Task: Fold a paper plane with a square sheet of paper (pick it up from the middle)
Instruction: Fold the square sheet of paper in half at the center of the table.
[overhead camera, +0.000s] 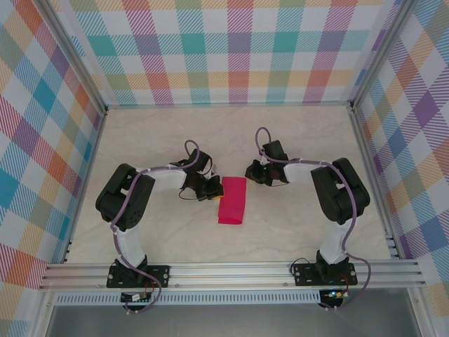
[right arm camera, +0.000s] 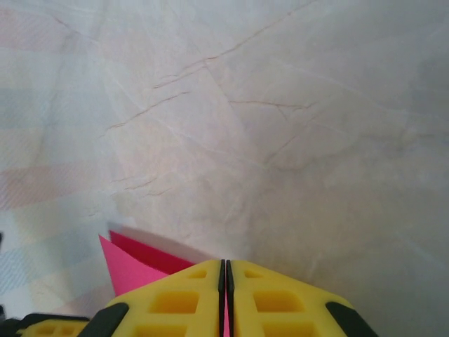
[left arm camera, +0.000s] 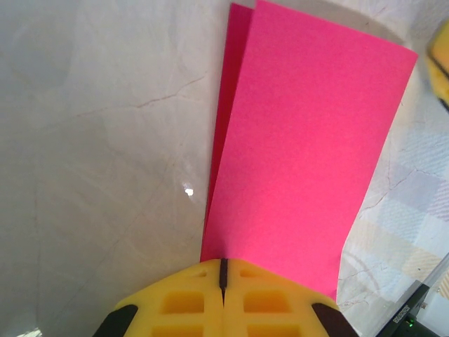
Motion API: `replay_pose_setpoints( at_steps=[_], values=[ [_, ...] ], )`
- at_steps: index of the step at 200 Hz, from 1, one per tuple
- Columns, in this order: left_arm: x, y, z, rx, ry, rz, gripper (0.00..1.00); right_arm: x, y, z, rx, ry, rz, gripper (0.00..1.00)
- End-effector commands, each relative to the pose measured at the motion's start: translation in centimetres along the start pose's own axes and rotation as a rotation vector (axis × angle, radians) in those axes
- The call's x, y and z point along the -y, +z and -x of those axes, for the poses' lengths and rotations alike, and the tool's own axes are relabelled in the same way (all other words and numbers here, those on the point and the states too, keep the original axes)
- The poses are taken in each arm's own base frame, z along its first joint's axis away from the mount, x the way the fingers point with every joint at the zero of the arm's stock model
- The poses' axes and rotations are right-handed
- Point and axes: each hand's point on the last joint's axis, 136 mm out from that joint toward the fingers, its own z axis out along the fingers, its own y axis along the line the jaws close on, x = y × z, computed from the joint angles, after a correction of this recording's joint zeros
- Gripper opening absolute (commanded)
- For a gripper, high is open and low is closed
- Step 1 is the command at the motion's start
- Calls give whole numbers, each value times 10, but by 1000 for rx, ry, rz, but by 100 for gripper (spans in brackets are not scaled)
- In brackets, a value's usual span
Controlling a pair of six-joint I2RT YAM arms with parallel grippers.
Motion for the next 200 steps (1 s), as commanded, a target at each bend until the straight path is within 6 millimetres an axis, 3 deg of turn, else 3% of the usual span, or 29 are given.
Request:
replay_pose_setpoints(
  at_steps=[1,30,50,71,121,200],
  values=[
    [-101,17,-55,-145,-127,371,0,-30,-35,-8,30,-39,64,12],
    [-100,18,-53,-138,-125,369,0,-43,-44,-58,-90,-57,119,12],
    [-100,18,-52,-133,-124,370,0,-41,-41,-92,-177,-30,130,12],
    [-101,20,-52,-132,-124,369,0,-32,-40,-115,-228,5,124,12],
    [-100,20,-50,-128,-124,369,0,-25,-33,-149,-340,28,142,12],
    [-101,21,-51,-125,-136,366,0,9,-21,-169,-401,65,45,12]
  ],
)
